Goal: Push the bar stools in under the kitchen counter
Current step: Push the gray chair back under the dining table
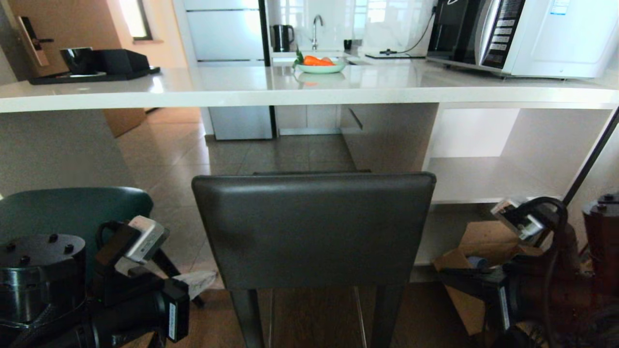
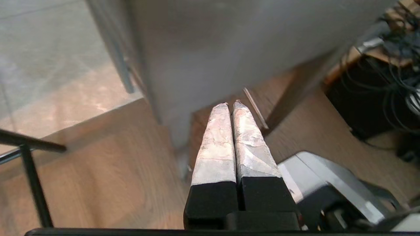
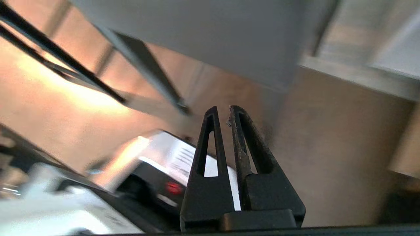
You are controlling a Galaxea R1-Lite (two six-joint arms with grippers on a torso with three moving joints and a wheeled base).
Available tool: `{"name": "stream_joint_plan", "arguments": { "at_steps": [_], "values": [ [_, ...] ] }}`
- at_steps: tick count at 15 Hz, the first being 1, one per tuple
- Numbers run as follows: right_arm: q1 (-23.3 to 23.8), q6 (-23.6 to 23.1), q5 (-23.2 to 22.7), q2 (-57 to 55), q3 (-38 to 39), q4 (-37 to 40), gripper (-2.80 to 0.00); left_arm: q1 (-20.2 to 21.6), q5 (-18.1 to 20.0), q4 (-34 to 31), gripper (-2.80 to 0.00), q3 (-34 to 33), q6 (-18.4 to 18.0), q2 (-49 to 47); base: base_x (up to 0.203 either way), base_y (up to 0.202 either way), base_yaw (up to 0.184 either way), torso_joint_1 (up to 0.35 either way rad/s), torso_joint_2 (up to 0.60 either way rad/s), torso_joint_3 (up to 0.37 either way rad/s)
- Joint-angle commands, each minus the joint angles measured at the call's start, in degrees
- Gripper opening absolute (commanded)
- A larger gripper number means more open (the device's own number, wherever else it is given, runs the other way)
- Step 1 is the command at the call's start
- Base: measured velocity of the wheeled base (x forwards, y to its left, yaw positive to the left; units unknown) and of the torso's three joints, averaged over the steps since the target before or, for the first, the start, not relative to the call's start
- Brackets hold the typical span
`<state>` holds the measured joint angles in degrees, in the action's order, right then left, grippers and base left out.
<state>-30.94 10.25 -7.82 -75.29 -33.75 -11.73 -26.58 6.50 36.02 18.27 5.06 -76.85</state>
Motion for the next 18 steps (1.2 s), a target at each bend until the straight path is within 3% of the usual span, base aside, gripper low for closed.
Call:
{"name": "stream_joint_plan", "arguments": {
  "at_steps": [1, 6, 9, 13, 18],
  "values": [
    [-1.55, 1.65, 0.19, -4.56, -3.18, -0.05, -2.80, -0.49, -0.04, 0.26, -2.80, 0.28, 0.07, -0.91, 0.000, 0.000, 0.000, 0.000, 0.00, 0.000],
    [-2.03, 2.37, 2.09, -9.90, -5.62, -0.57, -2.80, -0.08, -0.44, 0.45, -2.80, 0.24, 0.14, -6.33, 0.000, 0.000, 0.000, 0.000, 0.00, 0.000],
    [-2.11, 3.98, 3.93, -11.79, -8.24, -0.75, -2.80, 0.05, -0.58, 3.76, -2.80, 0.35, 0.65, -8.46, 0.000, 0.000, 0.000, 0.000, 0.00, 0.000],
    [-2.19, 4.07, 4.03, -13.56, -8.61, -2.41, -2.80, 1.87, -0.70, 10.11, -2.80, 0.20, 0.48, -13.07, 0.000, 0.000, 0.000, 0.000, 0.00, 0.000],
    [-2.19, 4.07, 3.95, -13.57, -8.43, -2.42, -2.80, 1.88, -0.61, 10.30, -2.80, 0.63, 0.48, -13.86, 0.000, 0.000, 0.000, 0.000, 0.00, 0.000]
  ]
}}
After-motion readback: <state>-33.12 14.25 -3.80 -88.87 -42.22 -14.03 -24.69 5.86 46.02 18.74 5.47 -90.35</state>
